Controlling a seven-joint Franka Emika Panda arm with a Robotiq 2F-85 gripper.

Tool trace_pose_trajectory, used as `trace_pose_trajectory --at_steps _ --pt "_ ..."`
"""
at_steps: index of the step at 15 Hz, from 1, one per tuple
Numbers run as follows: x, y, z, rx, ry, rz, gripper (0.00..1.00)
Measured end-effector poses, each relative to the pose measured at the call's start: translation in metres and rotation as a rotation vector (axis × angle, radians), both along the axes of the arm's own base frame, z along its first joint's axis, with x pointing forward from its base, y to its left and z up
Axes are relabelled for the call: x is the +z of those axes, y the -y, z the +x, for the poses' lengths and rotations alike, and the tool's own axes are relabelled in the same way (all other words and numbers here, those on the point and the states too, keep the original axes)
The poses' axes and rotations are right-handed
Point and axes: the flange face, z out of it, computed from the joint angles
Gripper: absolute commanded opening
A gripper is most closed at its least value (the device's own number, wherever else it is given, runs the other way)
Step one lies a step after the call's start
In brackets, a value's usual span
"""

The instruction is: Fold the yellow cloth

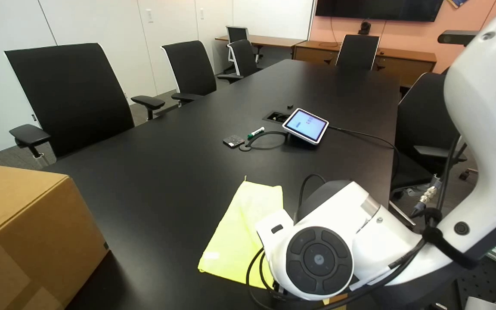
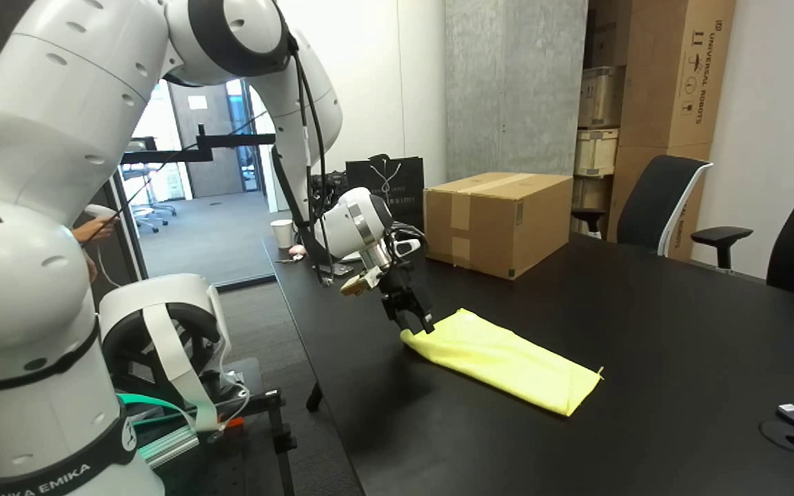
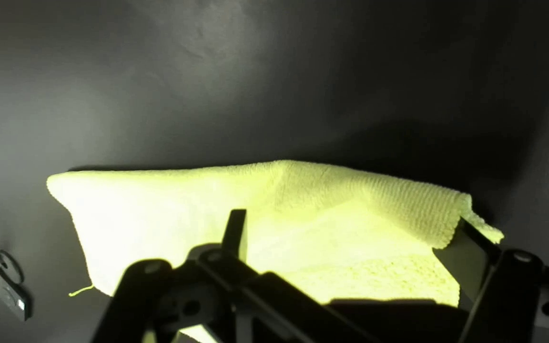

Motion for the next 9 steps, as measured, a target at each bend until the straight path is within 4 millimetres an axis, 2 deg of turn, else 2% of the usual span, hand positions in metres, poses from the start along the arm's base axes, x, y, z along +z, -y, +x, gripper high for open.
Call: trace_pose_trajectory --at_steps 1,2,9 --pt "0.0 0.0011 0.0007 -0.002 0.0 0.0 0.73" --pt "0.0 0.0019 0.0011 -0.004 0.0 0.0 0.7" --pt "-0.006 0.0015 -0.0017 -0.006 -0.018 0.007 0.15"
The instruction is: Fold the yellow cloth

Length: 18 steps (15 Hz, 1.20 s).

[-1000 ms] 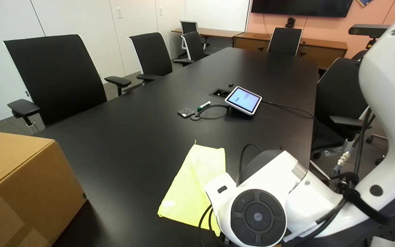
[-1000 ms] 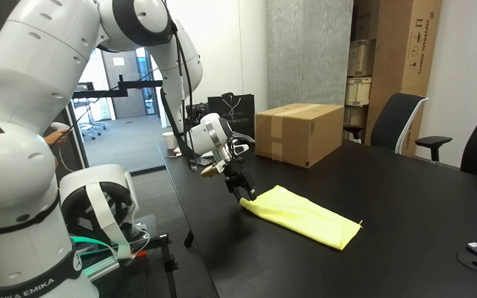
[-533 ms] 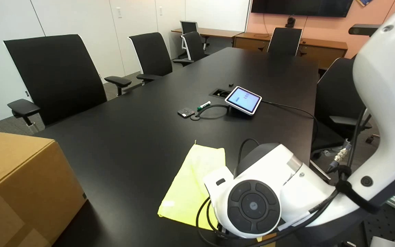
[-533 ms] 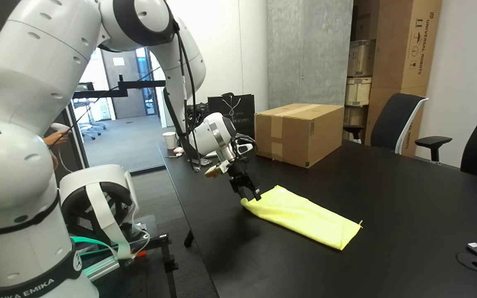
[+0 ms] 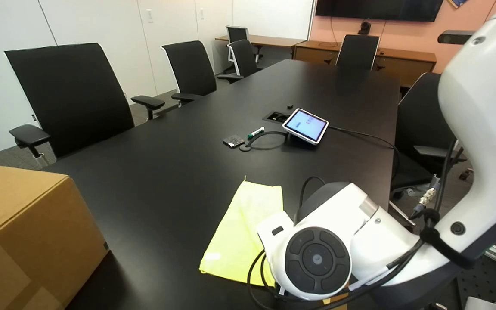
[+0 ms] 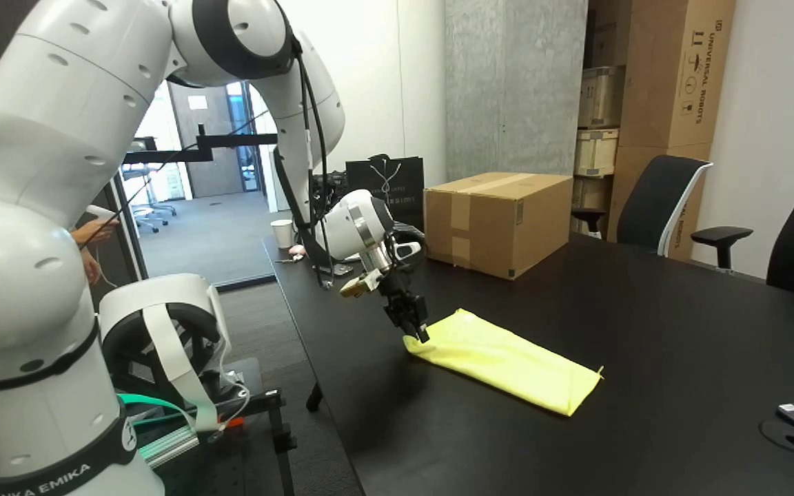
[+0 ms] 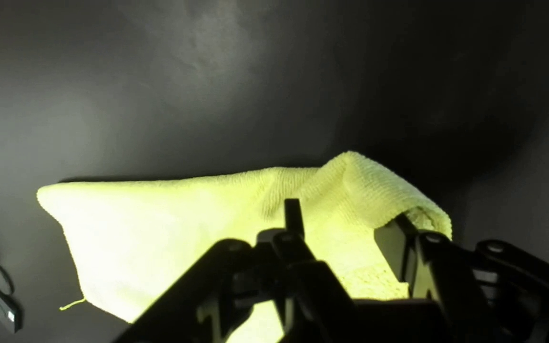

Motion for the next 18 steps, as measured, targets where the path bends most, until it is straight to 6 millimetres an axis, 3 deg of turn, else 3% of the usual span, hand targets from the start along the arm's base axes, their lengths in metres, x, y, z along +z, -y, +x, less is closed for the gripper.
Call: trace_pose_trajectory --at_steps 4,10,18 --pt "-0.006 -0.003 -0.004 -0.016 -0.027 0.021 0.0" --pt "0.003 -0.003 0.009 -0.071 -0.023 0.063 0.03" --pt "0.046 -0.024 0.053 -0.146 0.063 0.164 0.03"
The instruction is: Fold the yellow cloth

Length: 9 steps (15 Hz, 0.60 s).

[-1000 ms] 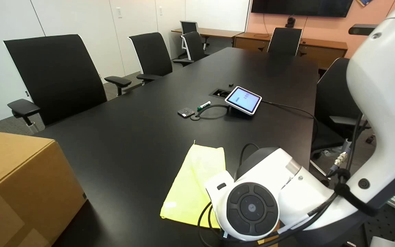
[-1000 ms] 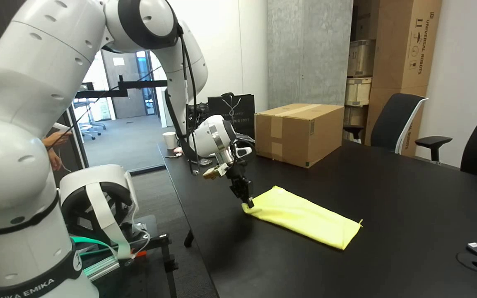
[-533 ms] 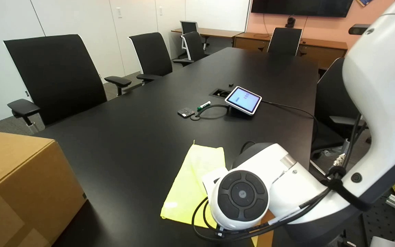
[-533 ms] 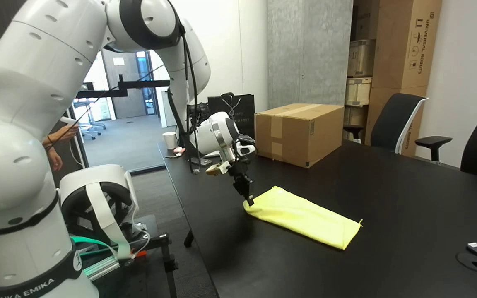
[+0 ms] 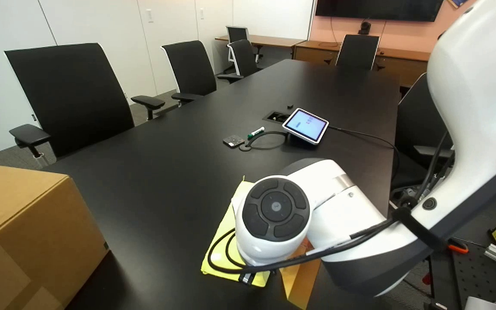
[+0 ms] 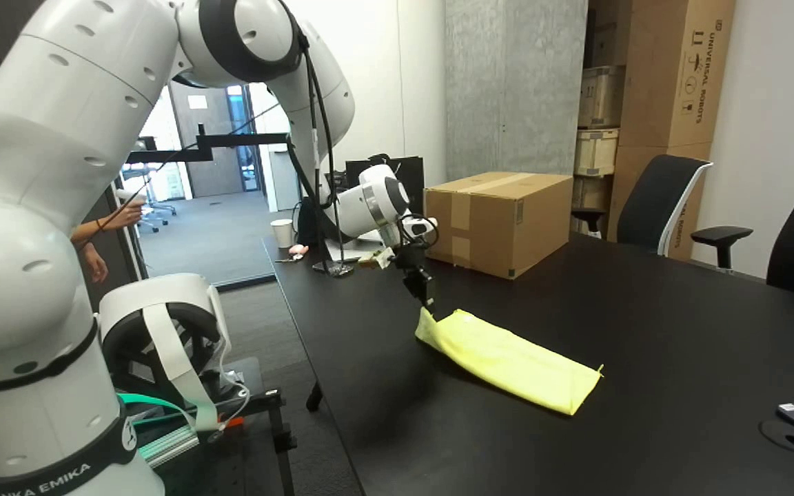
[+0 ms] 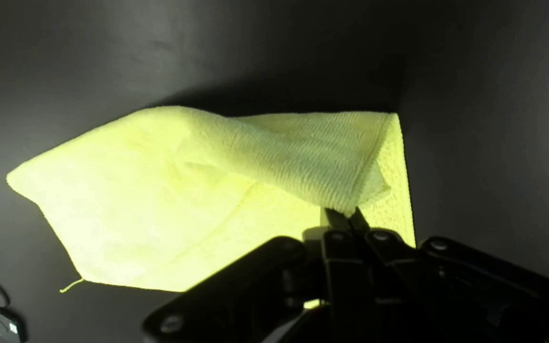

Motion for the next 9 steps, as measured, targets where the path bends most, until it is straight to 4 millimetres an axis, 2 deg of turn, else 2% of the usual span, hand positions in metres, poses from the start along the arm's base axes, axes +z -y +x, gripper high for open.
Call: trace_pose_trajectory --at_steps 4,9 --pt "0.023 -0.009 0.022 -0.054 0.058 0.051 0.03" --pt "0.061 -0.021 0.058 -0.146 0.159 0.135 0.03"
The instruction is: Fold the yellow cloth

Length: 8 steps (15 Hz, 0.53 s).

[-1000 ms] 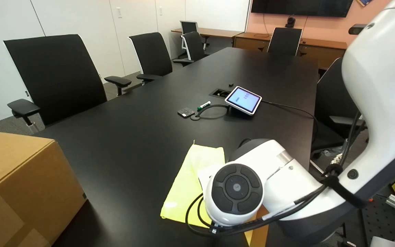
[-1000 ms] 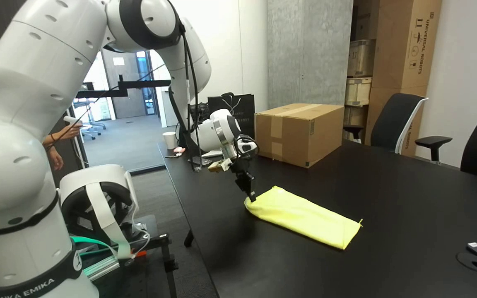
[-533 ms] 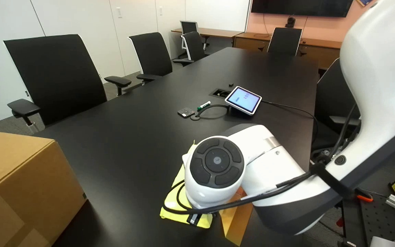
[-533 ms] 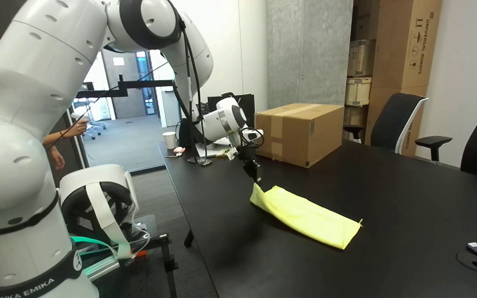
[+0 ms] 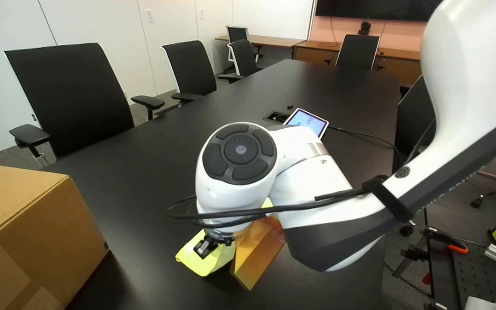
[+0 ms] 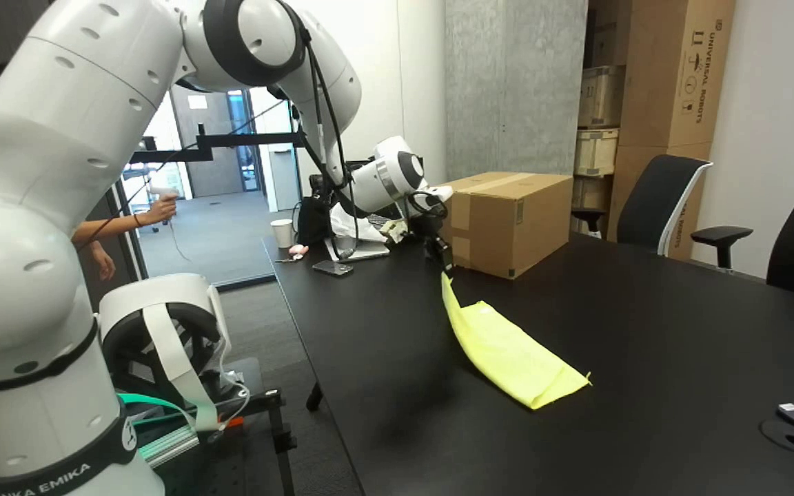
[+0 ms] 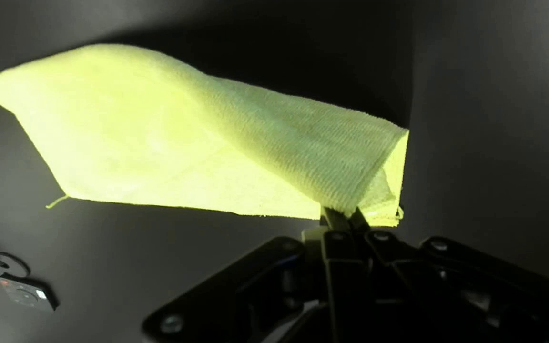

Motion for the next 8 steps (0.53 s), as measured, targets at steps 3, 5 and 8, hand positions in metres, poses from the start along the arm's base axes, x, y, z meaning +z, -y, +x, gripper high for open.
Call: trace_pose_trajectory --at_steps 3,5,8 --pt "0.008 -0.007 0.023 -0.006 0.05 0.007 0.03" --pt "0.005 -0.011 0.038 -0.007 0.078 -0.005 0.02" --pt "-0.012 -0.013 0.06 -0.015 0.104 -0.037 0.02"
